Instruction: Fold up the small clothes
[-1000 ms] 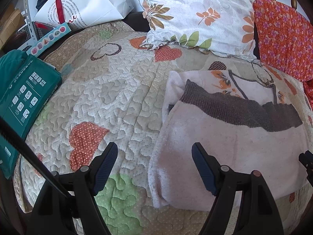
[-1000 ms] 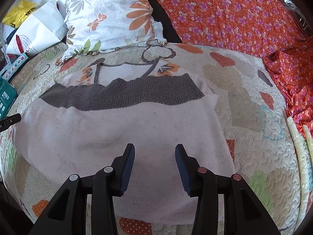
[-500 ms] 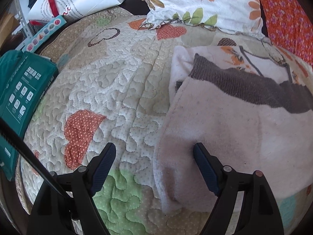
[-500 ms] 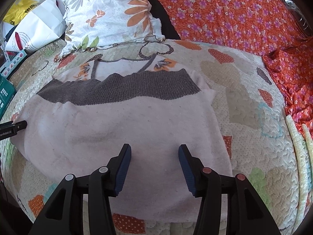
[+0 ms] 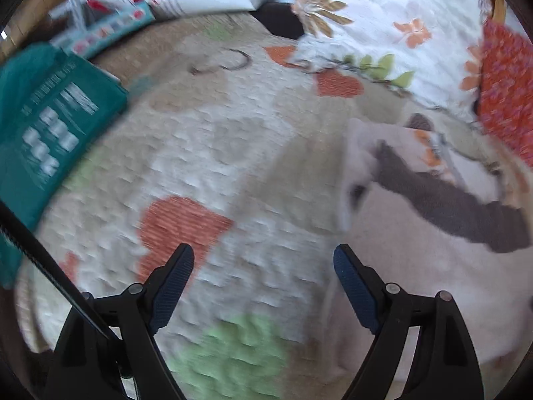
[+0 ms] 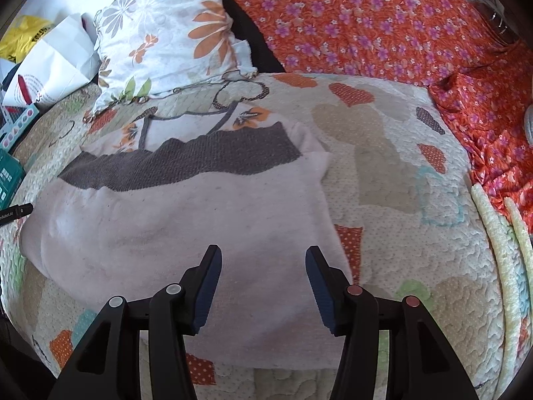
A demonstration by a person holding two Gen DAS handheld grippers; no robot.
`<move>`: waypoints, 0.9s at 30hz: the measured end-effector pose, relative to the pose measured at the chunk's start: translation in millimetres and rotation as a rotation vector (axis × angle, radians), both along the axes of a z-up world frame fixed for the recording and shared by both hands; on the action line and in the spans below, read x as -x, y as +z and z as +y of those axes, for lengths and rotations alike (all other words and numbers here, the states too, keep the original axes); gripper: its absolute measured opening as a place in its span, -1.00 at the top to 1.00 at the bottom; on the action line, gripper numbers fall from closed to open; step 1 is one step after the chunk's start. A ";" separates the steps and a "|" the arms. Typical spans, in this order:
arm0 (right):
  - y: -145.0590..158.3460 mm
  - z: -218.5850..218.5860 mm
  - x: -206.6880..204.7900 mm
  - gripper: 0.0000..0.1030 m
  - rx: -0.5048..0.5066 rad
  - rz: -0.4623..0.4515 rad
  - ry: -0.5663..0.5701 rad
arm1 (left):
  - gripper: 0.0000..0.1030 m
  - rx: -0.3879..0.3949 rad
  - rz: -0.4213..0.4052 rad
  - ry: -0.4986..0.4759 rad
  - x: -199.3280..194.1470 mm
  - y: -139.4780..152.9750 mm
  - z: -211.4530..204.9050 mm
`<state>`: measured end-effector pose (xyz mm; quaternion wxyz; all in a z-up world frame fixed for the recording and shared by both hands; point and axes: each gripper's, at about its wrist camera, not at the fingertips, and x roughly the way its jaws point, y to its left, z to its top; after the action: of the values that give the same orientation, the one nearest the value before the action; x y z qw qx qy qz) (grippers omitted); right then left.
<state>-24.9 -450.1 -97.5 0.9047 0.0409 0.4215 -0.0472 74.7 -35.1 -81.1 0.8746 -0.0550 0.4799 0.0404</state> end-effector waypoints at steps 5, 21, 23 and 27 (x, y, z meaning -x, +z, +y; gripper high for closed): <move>4.8 -5.9 1.1 -0.13 -0.019 -0.013 -0.014 | -0.65 0.214 0.154 -0.141 -0.4 -19.6 -10.8; 6.2 -2.9 6.2 -0.13 0.000 -0.017 0.008 | 0.05 0.234 0.123 -0.400 46.9 -14.6 0.9; 5.5 -1.8 5.8 -0.13 0.006 -0.016 0.007 | 0.37 0.201 0.107 -0.433 44.0 -16.1 -6.9; 2.5 1.1 4.2 -0.13 0.016 -0.006 0.009 | 0.88 0.177 0.048 -0.504 42.3 0.5 -12.8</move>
<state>-29.0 -449.0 -95.0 0.9064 0.0320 0.4186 -0.0464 32.4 -48.0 -80.6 0.8373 -0.0092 0.5007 -0.2193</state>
